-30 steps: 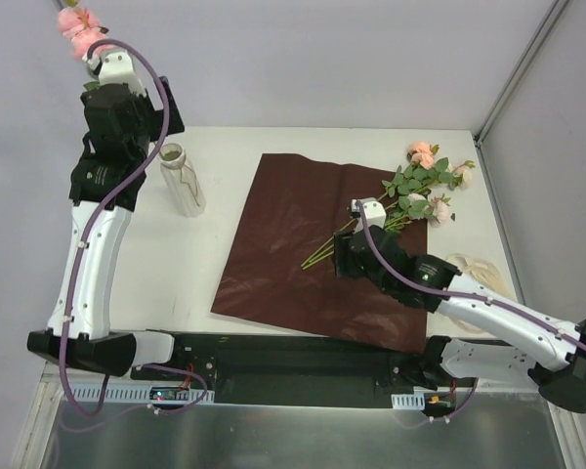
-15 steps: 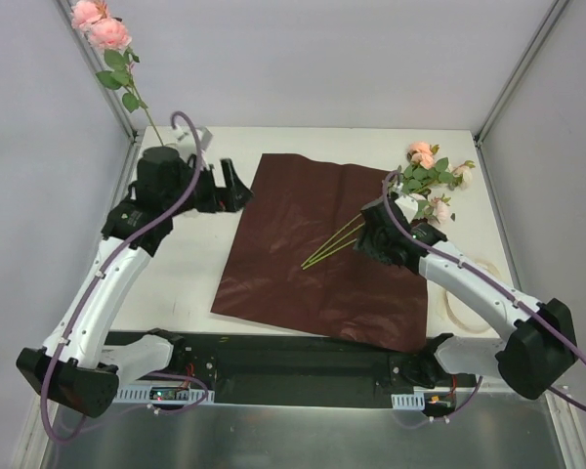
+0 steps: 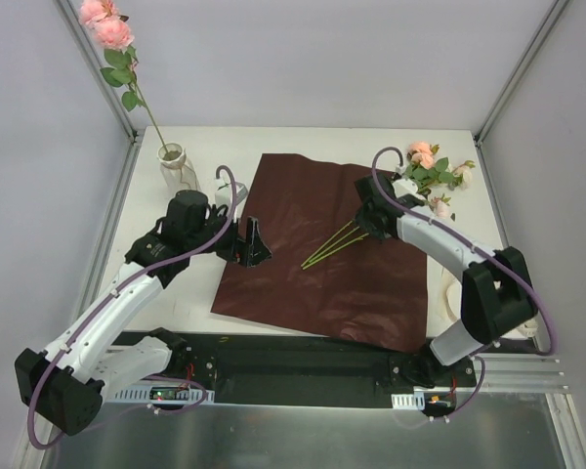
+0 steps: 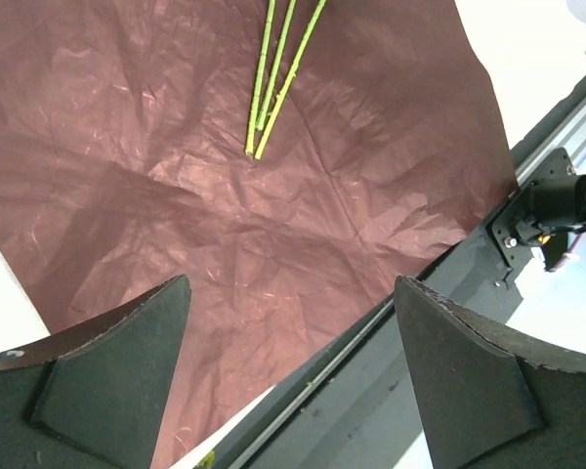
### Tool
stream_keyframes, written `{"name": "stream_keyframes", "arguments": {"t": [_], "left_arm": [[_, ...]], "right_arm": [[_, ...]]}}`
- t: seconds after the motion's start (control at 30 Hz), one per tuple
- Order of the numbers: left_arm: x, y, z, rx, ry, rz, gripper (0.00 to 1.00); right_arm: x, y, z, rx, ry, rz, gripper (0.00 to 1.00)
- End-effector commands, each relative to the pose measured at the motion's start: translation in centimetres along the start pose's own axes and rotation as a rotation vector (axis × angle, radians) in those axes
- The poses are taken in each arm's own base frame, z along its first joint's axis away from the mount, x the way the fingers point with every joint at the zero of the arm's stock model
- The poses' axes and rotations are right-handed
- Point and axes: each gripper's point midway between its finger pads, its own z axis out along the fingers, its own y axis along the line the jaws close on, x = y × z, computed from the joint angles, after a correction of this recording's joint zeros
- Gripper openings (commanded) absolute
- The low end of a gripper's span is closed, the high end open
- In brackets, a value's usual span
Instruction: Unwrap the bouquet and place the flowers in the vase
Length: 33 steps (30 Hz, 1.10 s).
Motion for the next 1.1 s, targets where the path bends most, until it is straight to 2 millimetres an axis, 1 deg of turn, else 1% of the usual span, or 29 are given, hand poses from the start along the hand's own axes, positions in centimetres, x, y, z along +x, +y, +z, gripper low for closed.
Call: {"name": "stream_keyframes", "arguments": {"t": [0.0,0.03,0.07,0.1,0.13,0.17,0.2,0.23,0.27,0.3,0.33,0.4,0.47,0.5,0.53,0.63,0.73,0.87,0.93,1.0,1.07], "left_arm": [[-0.3,0.2,0.5,0.031,-0.071,0.11,0.83],[0.2,0.5,0.7,0.026,-0.062,0.09,0.82],[0.3,0.2,0.8,0.044,-0.051,0.083,0.83],[0.3,0.0,0.9,0.053,-0.056,0.077,0.83],[0.3,-0.1,1.0,0.062,-0.057,0.068,0.83],[0.7,-0.4,1.2,0.084,-0.046,0.059,0.83],[0.7,-0.6,1.3,0.097,-0.044,0.045,0.83],[0.7,-0.7,1.5,0.111,-0.041,0.04,0.83],[1.0,-0.8,1.7,0.124,-0.025,0.03,0.82],[1.1,-0.8,1.8,0.125,-0.017,0.021,0.82],[1.2,-0.8,2.0,0.129,-0.01,0.017,0.82],[1.1,-0.7,2.0,0.122,-0.014,0.012,0.82],[1.0,-0.7,2.0,0.123,-0.015,0.015,0.82],[0.9,-0.7,2.0,0.12,-0.017,0.018,0.82],[0.9,-0.6,2.0,0.117,-0.021,0.021,0.82],[0.7,-0.1,1.9,0.1,-0.03,0.026,0.82],[0.5,0.2,1.8,0.085,-0.043,0.026,0.81],[0.7,0.7,1.8,0.063,-0.046,0.029,0.8],[0.7,0.7,1.9,0.064,-0.044,0.027,0.8],[0.7,0.6,1.9,0.071,-0.039,0.024,0.8],[0.9,0.6,2.0,0.073,-0.035,0.022,0.8]], "right_arm": [[-4.2,3.4,1.4,-0.025,-0.087,0.071,0.48],[-4.5,4.3,2.4,-0.022,-0.077,0.096,0.48],[-4.9,4.5,3.1,-0.019,-0.065,0.115,0.47],[-4.8,5.1,3.6,-0.025,-0.042,0.117,0.47],[-5.1,6.2,4.6,-0.028,-0.036,0.121,0.46],[-5.3,6.4,5.1,-0.021,-0.032,0.126,0.46],[-5.3,6.3,5.4,0.002,-0.028,0.131,0.46],[-4.7,5.9,6.4,0.035,-0.019,0.135,0.46],[-5.0,5.9,6.6,0.056,-0.021,0.198,0.46],[-4.5,4.8,6.9,0.105,-0.004,0.212,0.46],[-3.9,4.5,7.6,0.123,0.014,0.231,0.45],[-3.5,4.5,8.4,0.128,0.042,0.266,0.45],[-2.8,4.2,9.5,0.15,0.06,0.263,0.45],[-2.8,4.4,9.7,0.144,0.069,0.262,0.45],[-2.3,4.4,10.4,0.149,0.081,0.249,0.45],[-1.9,4.3,11.3,0.157,0.092,0.248,0.43],[-1.9,4.6,11.9,0.136,0.08,0.246,0.39],[-2.3,4.5,12.2,0.145,0.061,0.246,0.34],[-2.3,4.7,12.1,0.134,0.065,0.25,0.23],[-2.5,5.0,11.9,0.121,0.064,0.243,0.15],[-3.1,5.1,11.3,0.111,0.05,0.246,0.08]]}}
